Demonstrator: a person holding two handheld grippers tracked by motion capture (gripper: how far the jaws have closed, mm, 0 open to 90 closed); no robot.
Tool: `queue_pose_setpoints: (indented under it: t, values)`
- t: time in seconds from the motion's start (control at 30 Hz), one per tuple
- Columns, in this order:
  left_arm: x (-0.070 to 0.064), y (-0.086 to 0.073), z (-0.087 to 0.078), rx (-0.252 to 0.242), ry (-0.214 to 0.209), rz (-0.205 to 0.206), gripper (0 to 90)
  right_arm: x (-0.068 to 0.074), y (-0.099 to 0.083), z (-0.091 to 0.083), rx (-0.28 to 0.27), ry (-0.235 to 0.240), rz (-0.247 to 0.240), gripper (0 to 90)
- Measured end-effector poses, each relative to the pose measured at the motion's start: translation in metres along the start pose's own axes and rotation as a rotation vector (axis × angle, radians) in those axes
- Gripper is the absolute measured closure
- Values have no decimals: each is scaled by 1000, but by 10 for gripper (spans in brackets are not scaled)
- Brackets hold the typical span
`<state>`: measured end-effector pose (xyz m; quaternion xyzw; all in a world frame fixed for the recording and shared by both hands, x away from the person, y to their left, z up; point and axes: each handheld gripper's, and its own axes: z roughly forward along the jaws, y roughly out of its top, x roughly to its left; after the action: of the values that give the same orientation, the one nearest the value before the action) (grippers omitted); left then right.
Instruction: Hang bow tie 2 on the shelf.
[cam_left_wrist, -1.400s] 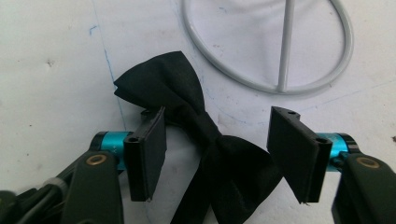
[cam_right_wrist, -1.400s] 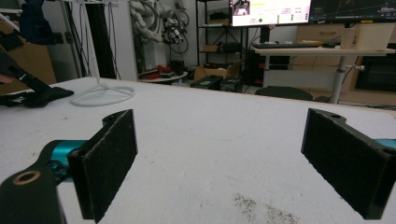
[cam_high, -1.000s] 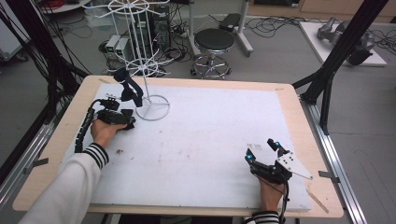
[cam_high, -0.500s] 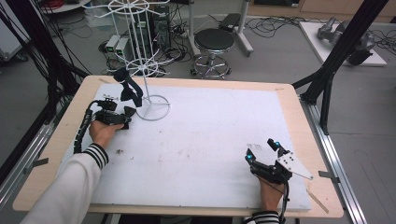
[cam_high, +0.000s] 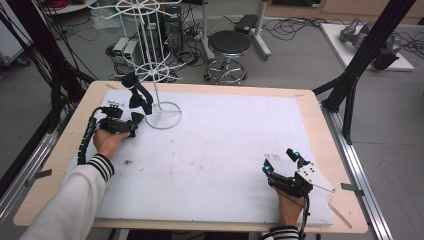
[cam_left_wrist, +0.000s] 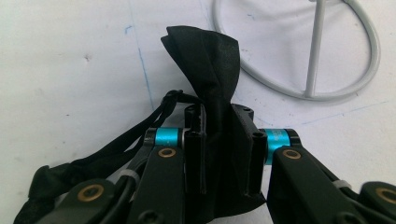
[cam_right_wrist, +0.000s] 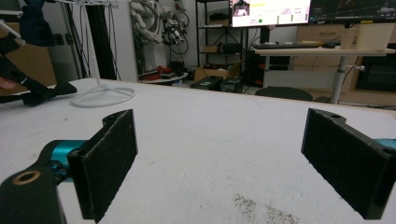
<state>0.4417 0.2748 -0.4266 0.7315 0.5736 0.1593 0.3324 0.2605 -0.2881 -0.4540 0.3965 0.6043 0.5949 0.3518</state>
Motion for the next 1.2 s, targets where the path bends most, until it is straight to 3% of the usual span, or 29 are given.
queue_pose_setpoints:
  t: [0.37,0.77,1.0,1.2]
  values:
    - [10,1,-17,-59,-20,-30,757,0,0,0,1,-3,-1,100]
    - [19,3,-44,-136,-55,-16,757,1,0,0,7,-1,2,100]
    - [25,1,-62,-183,-52,-9,757,1,0,0,7,-2,-3,99]
    - [28,0,-74,-241,-100,-5,757,1,0,0,7,-2,-4,100]
